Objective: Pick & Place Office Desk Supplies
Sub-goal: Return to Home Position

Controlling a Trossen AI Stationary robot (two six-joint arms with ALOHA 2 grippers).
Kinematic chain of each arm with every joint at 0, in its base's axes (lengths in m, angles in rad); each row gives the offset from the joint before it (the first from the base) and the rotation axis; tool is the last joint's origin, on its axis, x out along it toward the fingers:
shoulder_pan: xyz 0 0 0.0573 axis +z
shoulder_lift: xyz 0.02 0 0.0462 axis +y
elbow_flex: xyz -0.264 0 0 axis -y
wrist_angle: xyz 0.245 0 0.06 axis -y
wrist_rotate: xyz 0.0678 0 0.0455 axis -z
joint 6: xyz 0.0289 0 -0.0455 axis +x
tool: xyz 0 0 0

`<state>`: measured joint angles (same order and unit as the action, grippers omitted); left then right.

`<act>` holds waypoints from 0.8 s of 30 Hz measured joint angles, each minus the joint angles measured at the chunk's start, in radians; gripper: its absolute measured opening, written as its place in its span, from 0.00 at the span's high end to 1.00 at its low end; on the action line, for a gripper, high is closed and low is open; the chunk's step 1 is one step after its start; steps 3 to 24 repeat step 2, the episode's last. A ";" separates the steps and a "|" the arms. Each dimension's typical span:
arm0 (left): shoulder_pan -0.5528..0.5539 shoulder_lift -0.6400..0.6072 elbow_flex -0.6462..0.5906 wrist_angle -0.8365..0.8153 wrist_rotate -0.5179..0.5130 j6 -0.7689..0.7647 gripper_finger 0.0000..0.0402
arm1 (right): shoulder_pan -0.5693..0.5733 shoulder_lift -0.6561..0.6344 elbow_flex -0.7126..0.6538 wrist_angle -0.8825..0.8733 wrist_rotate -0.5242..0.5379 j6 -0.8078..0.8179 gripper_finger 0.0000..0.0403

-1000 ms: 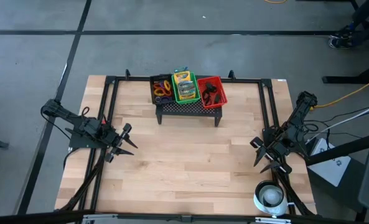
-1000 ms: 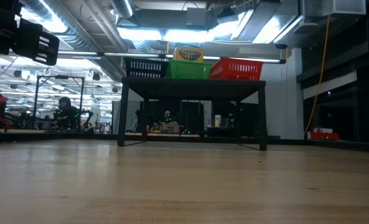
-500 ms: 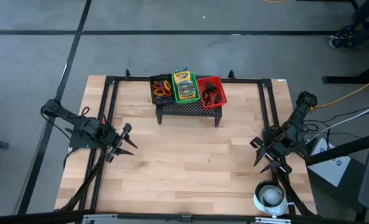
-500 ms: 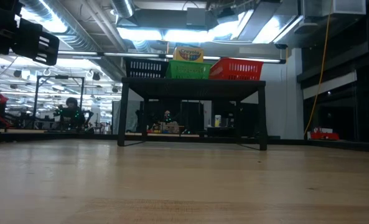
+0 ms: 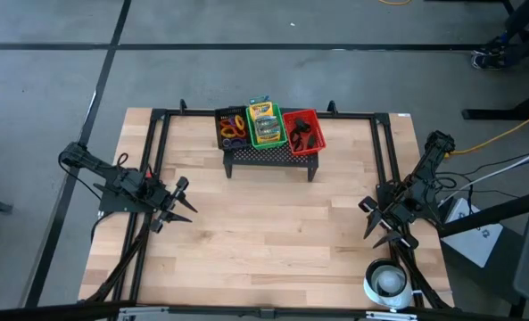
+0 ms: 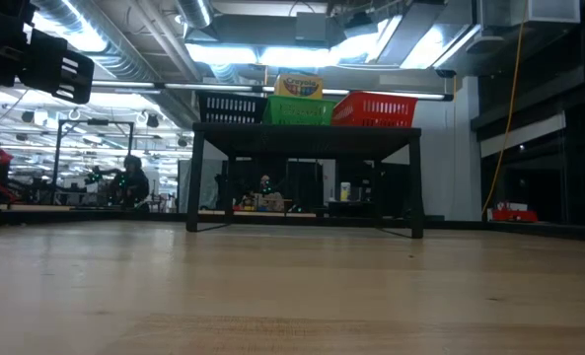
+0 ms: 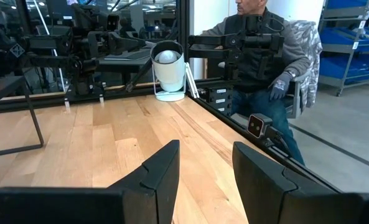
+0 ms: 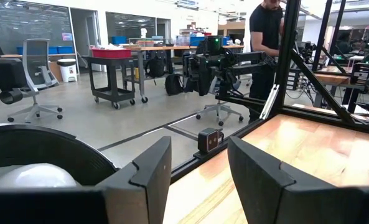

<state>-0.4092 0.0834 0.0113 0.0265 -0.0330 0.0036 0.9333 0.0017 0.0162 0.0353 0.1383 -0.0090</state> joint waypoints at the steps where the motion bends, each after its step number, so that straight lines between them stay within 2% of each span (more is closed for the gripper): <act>1: 0.000 0.000 0.000 0.000 0.000 0.000 0.64 | 0.000 0.000 0.000 0.000 0.000 0.000 0.60; 24: 0.000 0.000 0.000 0.000 0.000 0.000 0.64 | 0.000 0.000 0.000 0.000 0.000 0.000 0.60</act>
